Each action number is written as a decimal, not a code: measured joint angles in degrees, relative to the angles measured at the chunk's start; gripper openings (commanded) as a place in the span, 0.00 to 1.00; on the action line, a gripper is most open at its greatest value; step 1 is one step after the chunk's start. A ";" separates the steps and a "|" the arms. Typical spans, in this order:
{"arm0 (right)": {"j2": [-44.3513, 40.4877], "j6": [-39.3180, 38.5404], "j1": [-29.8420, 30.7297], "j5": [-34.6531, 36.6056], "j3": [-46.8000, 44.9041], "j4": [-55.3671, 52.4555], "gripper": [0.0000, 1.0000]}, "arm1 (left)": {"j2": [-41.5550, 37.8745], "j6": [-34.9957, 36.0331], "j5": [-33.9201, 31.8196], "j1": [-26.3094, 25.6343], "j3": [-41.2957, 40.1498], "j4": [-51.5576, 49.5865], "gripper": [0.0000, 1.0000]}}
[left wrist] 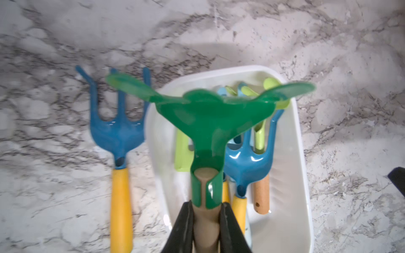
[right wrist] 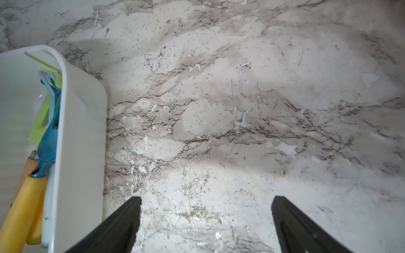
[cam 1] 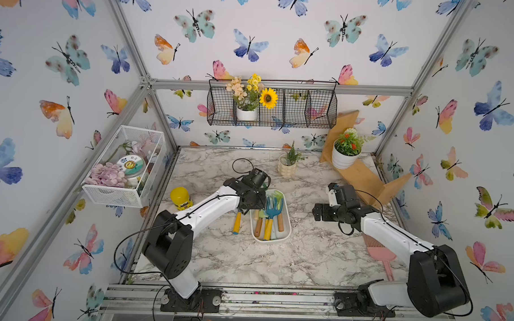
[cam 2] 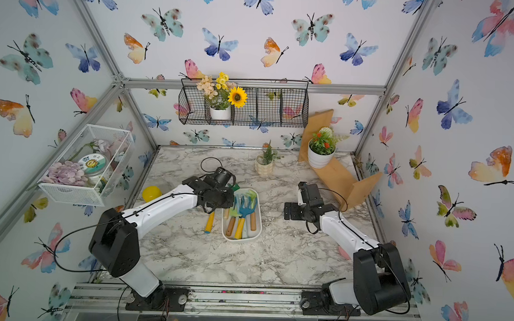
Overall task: Take the hand rake out of the storage box
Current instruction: Pick up the rake from the storage box, then place the rake at the center of the board.
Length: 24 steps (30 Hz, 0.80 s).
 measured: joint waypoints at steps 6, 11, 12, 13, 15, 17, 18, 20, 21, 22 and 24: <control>0.76 -0.11 0.00 -0.55 1.05 0.37 0.98 | -5.88 6.47 -0.13 13.70 -7.76 0.37 0.16; 2.12 -0.11 0.02 -1.36 1.07 0.87 0.98 | -5.68 12.09 -0.98 17.07 -12.15 0.37 0.16; 2.36 -0.11 0.02 -1.51 1.07 1.01 0.98 | -5.57 13.09 -1.31 17.29 -12.90 0.46 0.16; 2.47 -0.11 0.02 -1.62 1.07 1.11 0.98 | -5.31 13.81 -1.49 17.55 -13.40 0.61 0.16; 2.54 -0.09 0.02 -1.81 1.07 1.42 0.98 | -4.28 15.52 -1.88 17.73 -14.05 1.31 0.16; 2.54 -0.11 0.02 -1.88 1.07 1.73 0.98 | -2.89 16.83 -2.01 17.94 -14.56 2.36 0.16; 2.54 -0.09 0.02 -1.88 1.07 1.81 0.98 | -2.14 17.25 -2.03 17.94 -14.80 2.80 0.16; 2.54 -0.09 0.02 -1.88 1.07 1.88 0.98 | -0.92 17.84 -2.08 17.94 -15.37 3.63 0.16; 2.54 -0.09 0.02 -1.88 1.07 1.88 0.98 | -0.48 18.03 -2.19 17.94 -15.67 4.02 0.16; 2.54 -0.09 0.02 -1.90 1.07 1.88 0.98 | 0.02 18.14 -2.25 17.94 -16.00 4.46 0.16; 2.54 -0.09 0.02 -1.90 1.07 1.92 0.98 | 0.74 18.21 -2.32 17.94 -16.39 5.31 0.16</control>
